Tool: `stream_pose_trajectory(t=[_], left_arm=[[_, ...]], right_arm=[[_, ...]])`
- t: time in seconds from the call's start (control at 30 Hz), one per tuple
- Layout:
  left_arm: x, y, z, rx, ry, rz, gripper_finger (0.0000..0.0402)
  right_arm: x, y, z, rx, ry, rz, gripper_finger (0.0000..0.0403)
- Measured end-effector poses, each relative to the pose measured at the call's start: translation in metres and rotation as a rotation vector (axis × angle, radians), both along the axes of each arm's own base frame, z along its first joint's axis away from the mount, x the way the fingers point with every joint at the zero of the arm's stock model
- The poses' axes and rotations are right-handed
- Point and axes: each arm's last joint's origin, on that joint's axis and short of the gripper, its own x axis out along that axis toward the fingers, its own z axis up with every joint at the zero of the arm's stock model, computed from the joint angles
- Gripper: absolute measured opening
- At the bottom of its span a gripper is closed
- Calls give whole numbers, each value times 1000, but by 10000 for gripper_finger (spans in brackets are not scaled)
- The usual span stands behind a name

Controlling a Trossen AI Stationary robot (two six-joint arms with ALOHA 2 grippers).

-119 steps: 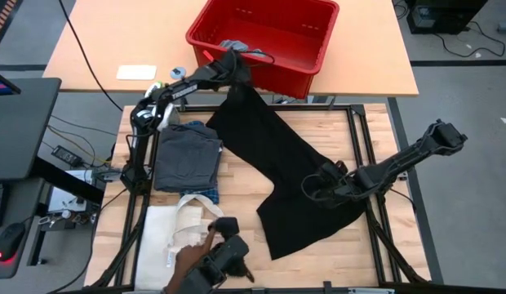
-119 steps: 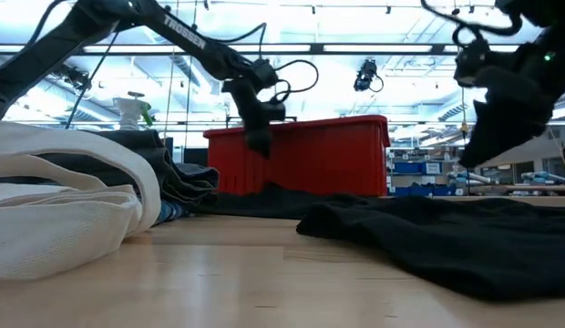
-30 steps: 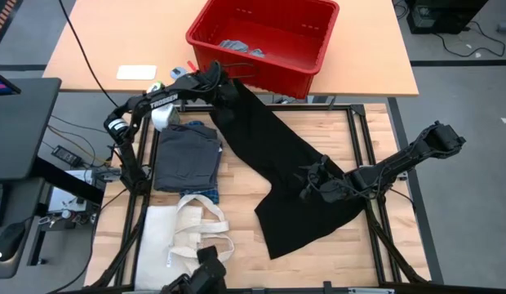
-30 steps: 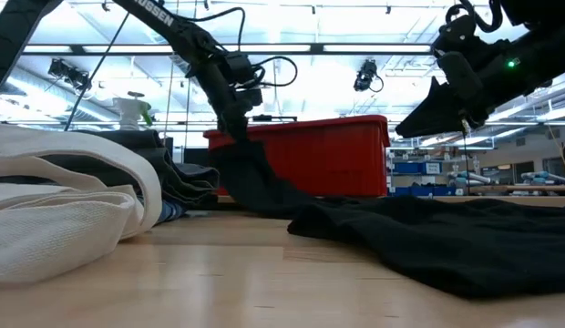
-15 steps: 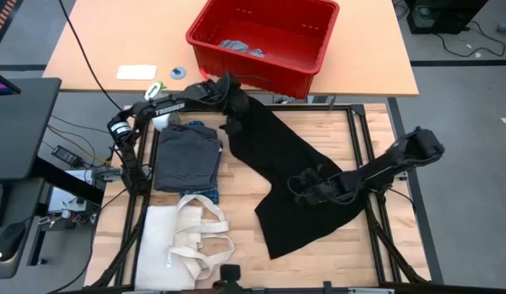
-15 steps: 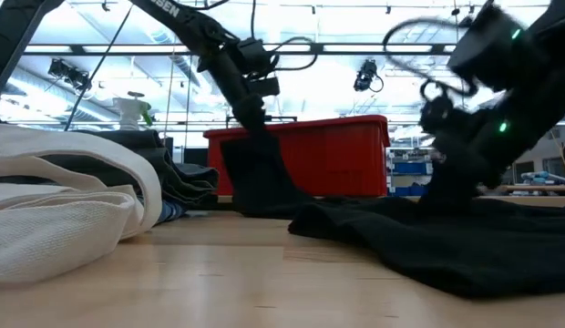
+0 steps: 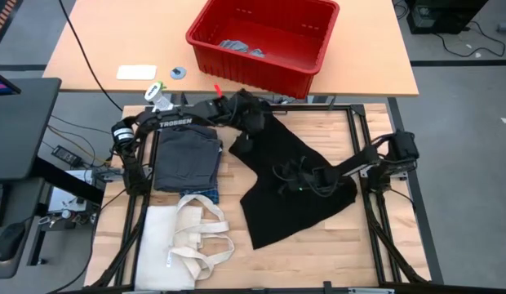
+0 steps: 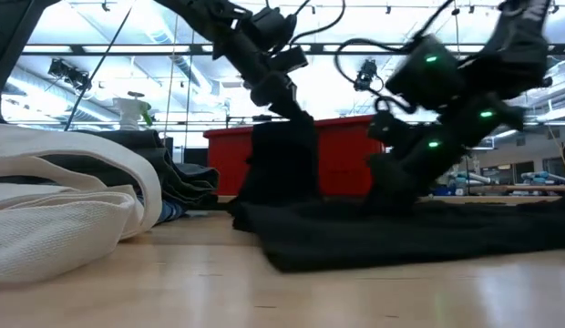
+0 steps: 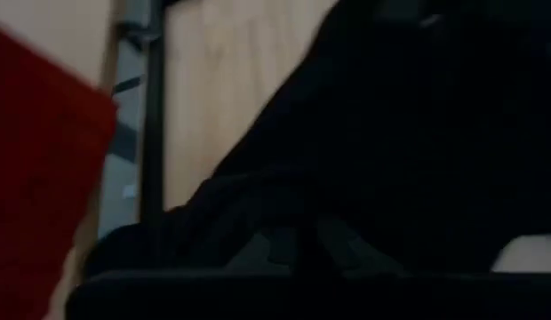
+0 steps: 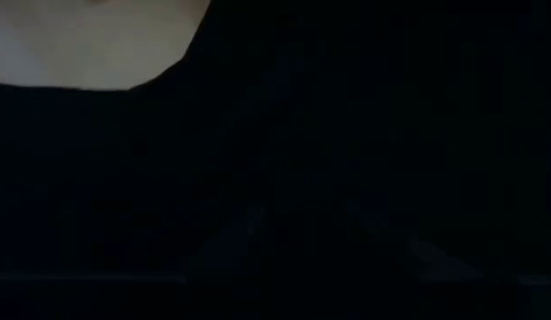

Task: Fold Laundry from Bin
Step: Fold the black shirt

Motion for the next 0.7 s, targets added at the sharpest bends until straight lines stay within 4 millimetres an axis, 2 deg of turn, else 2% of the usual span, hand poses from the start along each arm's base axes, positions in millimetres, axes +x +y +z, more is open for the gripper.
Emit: stream_pose_trajectory(t=[0.2, 0.37, 0.47, 0.7], left_arm=[[16, -32, 4, 22, -55, -92, 7], [22, -48, 6, -4, -94, -167, 7], [24, -54, 6, -27, -90, -172, 7], [25, -62, 6, -105, -105, -234, 7]], right_arm=[[33, -27, 6, -77, 24, 1, 151], [54, -42, 11, -122, 40, 47, 151], [52, -41, 20, -111, 57, 69, 151], [31, -19, 60, -82, 90, 109, 151]])
